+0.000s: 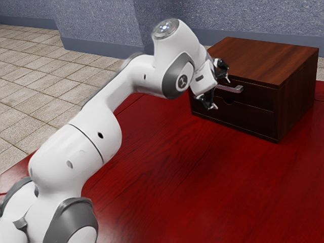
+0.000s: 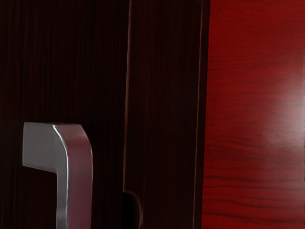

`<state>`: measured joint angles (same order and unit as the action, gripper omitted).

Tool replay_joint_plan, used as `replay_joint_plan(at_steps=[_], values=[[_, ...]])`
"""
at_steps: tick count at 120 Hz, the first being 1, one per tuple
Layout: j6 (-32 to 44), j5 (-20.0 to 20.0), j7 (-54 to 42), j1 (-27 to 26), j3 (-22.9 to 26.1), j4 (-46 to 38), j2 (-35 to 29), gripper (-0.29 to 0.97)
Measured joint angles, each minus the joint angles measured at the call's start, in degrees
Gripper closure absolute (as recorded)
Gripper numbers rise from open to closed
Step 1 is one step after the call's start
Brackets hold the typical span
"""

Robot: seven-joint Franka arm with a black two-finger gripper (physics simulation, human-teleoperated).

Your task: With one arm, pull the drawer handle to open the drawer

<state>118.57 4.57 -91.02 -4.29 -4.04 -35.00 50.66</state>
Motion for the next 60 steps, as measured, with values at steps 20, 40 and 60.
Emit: replay_joint_plan(at_steps=[20,40,60], values=[[0.1,0.0,-0.4,0.1,0.0,0.0,0.5,0.01],[0.2,0.1,-0.8,0.2,0.0,0.0,0.5,0.10],[0.2,0.3,-1.0,0.2,0.0,0.1,0.5,0.17]])
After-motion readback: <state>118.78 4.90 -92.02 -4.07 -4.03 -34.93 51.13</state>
